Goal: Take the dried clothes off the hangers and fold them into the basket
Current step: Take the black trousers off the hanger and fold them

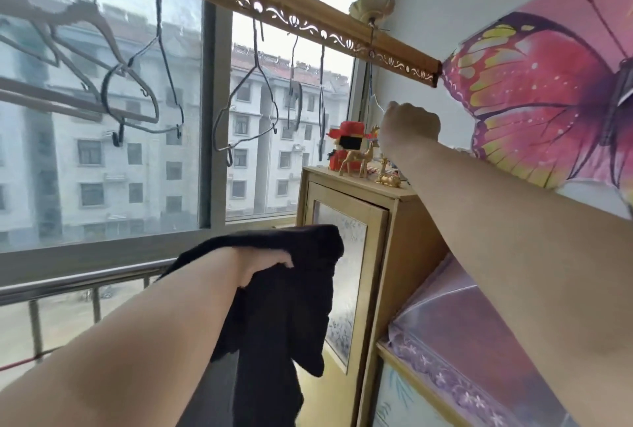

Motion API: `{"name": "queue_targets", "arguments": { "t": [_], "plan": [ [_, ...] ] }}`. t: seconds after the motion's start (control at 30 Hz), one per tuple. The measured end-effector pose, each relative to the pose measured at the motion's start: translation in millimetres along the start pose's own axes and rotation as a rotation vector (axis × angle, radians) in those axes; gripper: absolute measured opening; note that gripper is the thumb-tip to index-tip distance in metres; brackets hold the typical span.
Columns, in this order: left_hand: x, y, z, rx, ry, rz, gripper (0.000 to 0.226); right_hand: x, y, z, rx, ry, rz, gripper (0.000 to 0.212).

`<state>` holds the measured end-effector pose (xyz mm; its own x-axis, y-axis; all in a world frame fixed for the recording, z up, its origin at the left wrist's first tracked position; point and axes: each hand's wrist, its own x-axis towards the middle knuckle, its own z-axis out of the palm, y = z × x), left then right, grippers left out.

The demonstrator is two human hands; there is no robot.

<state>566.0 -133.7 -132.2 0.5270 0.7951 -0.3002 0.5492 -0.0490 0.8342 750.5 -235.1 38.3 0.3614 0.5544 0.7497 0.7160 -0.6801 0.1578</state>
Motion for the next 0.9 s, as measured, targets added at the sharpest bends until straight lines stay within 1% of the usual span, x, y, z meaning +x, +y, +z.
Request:
{"name": "queue_targets", "arguments": {
  "t": [0.07, 0.13, 0.27, 0.4, 0.47, 0.57, 0.67, 0.8, 0.9],
  "plan": [
    [-3.6, 6.2, -1.9, -0.062, -0.081, 0.012, 0.035, -1.5, -4.5, 1.1, -0.007, -0.016, -0.014, 0.036],
    [-3.1, 9.8, -6.6, -0.157, -0.070, 0.037, 0.028, -2.8, -8.3, 2.0, -0.011, -0.029, -0.018, 0.038],
    [4.4, 6.7, -16.0, -0.247, 0.073, 0.073, 0.033, -7.8, -16.5, 2.0, 0.013, -0.039, -0.025, 0.034],
    [13.9, -9.0, -26.8, -0.333, 0.097, 0.066, 0.051, -13.6, -25.1, 3.2, 0.022, -0.054, -0.062, 0.032],
    [12.6, -11.4, -31.7, -0.355, 0.088, 0.079, 0.049, -17.2, -30.5, 4.4, 0.030, -0.069, -0.071, 0.034],
    [4.5, -9.6, -35.8, -0.364, 0.063, 0.093, 0.039, -24.3, -37.0, 4.9, 0.044, -0.090, -0.071, 0.034],
    [-0.9, -12.6, -42.0, -0.367, 0.058, 0.119, 0.030, -33.6, -46.1, 3.6, 0.043, -0.135, -0.048, 0.031],
    [-12.0, -23.1, -53.9, -0.379, 0.031, 0.136, 0.027, -50.9, -63.2, 0.8, 0.038, -0.218, -0.040, 0.033],
    [-21.7, -36.8, -69.9, -0.406, 0.023, 0.169, 0.031, -70.7, -80.9, -2.5, 0.027, -0.279, -0.033, 0.036]
  ]
}}
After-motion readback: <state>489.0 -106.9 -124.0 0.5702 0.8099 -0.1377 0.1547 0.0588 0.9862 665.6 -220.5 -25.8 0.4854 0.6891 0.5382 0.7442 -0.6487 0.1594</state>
